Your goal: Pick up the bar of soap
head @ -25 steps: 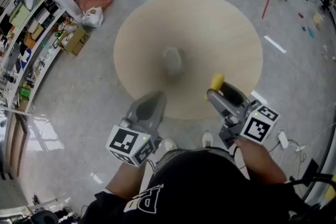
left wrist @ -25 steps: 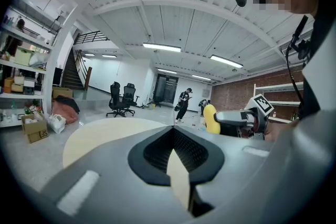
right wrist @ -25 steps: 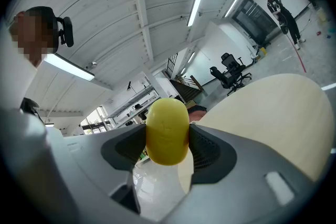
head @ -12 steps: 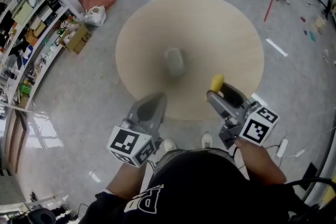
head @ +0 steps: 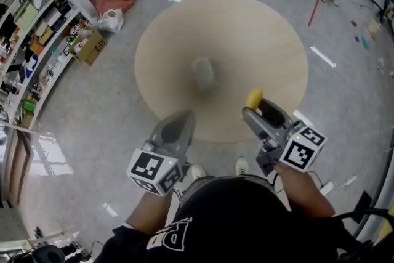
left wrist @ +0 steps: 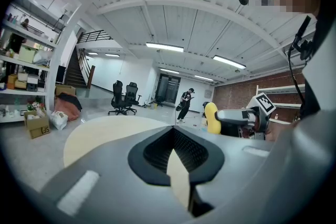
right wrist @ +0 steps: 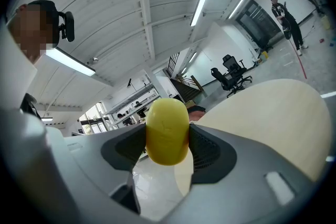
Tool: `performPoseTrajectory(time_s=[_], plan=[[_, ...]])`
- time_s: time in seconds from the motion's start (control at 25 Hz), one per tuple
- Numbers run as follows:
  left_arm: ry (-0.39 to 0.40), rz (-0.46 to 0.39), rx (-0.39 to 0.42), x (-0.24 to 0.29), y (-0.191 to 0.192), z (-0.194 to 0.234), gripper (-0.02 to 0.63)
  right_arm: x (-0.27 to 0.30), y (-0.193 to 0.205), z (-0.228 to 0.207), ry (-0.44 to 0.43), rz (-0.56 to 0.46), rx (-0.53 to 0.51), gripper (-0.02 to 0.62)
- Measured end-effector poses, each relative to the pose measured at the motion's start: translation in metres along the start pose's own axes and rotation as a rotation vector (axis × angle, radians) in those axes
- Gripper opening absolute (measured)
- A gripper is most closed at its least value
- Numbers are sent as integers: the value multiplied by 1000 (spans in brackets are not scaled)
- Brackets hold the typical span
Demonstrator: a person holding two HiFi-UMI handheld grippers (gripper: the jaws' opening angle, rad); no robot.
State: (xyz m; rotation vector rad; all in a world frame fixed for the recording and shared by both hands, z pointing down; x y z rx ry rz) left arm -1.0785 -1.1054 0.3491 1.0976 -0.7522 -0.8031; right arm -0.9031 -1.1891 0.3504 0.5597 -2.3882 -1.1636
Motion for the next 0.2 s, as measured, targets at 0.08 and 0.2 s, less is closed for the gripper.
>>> performPoseTrajectory(time_s=[0.08, 0.2], plan=[[4, -4, 3, 0, -1, 0, 8, 0, 0, 0, 5, -2, 0, 264], [9, -6, 5, -2, -4, 0, 8, 0, -1, 2, 11, -4, -3, 264]])
Point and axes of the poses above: the fingertips, and each gripper's own axes: x forward along the fingers, z to its left, y out of its underside, the point moved 4 cm from there along -x, backward along the fingers, and after that the axes turned 13 degrees about y, right-handed, at the moved point
